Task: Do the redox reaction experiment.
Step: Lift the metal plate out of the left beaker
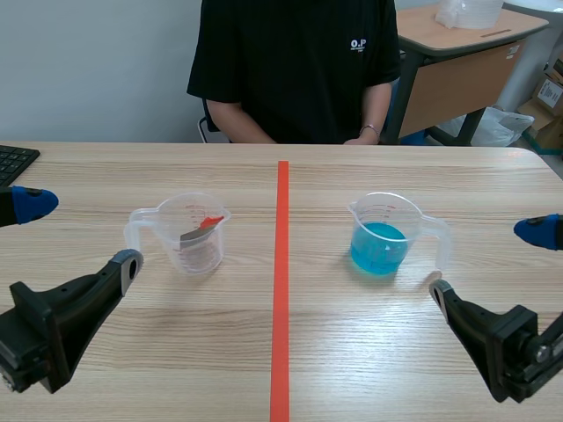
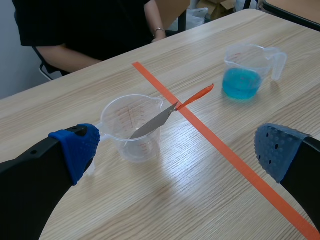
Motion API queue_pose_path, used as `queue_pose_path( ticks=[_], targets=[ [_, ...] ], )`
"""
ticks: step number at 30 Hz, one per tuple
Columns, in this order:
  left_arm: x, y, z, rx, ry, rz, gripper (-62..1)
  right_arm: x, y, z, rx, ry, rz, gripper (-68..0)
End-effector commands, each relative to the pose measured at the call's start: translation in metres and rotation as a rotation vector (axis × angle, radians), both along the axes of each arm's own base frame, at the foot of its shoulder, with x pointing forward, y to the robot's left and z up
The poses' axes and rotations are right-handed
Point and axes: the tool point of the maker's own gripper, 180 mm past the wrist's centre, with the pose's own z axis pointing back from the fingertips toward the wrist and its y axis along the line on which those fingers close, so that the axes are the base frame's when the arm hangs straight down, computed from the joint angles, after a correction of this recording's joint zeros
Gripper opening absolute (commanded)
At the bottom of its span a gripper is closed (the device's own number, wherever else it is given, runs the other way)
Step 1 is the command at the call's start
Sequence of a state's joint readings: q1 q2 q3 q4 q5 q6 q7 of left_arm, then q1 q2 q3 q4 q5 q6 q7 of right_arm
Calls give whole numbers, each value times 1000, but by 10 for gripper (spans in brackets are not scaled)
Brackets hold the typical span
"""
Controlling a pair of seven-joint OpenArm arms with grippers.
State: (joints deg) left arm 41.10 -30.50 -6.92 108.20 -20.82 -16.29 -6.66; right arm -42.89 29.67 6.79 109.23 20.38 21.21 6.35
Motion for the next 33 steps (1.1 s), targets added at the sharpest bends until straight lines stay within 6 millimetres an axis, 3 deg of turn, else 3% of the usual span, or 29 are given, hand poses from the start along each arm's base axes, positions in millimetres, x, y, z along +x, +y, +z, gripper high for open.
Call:
queue_pose_path(
  ticks=[1, 12, 19, 26, 33],
  targets=[
    [2, 0, 7, -16, -23, 3, 14, 3, 3, 11, 14, -42, 8, 4],
    [3, 4, -1, 18, 9, 25, 14, 4, 4, 15, 12, -68, 22, 4],
    [3, 46, -19, 110, 61, 180, 14, 8, 5, 18, -32, -101, 44, 4],
    [-34, 95, -61, 212, 219, 275, 14, 22, 11, 26, -131, -167, 117, 4],
    [-92, 132, -111, 263, 417, 344, 14, 38, 43, 33, -146, -210, 303, 4]
  ],
)
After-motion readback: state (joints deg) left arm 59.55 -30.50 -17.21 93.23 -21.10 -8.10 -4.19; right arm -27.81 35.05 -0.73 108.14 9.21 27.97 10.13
